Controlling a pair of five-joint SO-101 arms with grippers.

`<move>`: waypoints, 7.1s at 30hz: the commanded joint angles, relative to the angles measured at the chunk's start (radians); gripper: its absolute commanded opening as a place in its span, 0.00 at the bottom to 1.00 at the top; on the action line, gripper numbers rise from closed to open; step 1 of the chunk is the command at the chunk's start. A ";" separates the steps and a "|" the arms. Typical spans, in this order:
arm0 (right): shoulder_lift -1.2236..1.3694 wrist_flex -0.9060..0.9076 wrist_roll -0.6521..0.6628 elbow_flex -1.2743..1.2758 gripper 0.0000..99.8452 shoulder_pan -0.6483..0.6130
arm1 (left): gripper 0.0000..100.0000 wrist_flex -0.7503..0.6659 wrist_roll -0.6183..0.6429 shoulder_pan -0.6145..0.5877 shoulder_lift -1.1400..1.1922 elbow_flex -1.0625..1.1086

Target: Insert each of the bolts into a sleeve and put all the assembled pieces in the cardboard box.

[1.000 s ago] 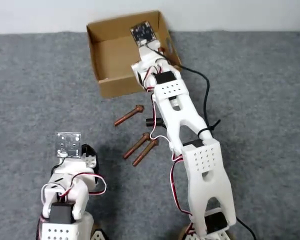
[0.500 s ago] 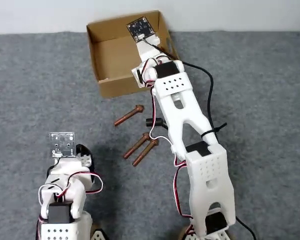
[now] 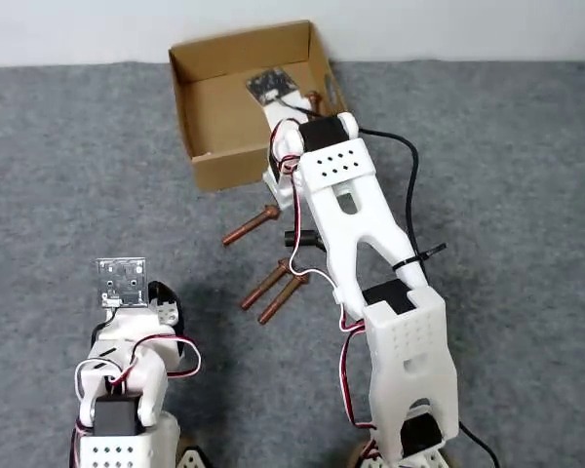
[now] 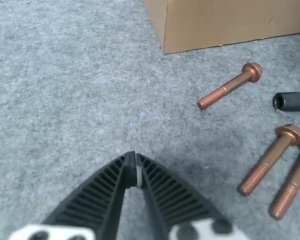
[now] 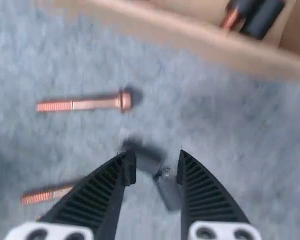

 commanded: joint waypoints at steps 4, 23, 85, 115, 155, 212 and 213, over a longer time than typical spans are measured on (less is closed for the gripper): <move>-0.064 0.209 0.012 -0.049 0.13 -0.002 | 0.00 0.000 -0.002 -0.006 0.008 -0.005; 0.197 0.104 0.298 -0.048 0.13 0.088 | 0.00 0.000 -0.002 -0.006 0.008 -0.005; -1.577 0.073 -0.491 1.402 0.01 0.214 | 0.01 0.106 -0.074 0.000 0.018 -0.236; -1.977 0.039 -0.537 1.694 0.01 0.257 | 0.06 0.121 -0.381 0.262 1.654 -1.357; -2.121 0.022 -0.531 1.769 0.01 0.254 | 0.01 0.772 -0.377 0.328 2.963 -2.985; -2.123 -0.374 -0.331 1.768 0.01 -0.203 | 0.00 -0.003 0.216 0.382 0.416 -0.911; -2.123 -0.397 -0.321 1.781 0.01 -0.236 | 0.00 -0.025 0.218 0.387 0.374 -0.872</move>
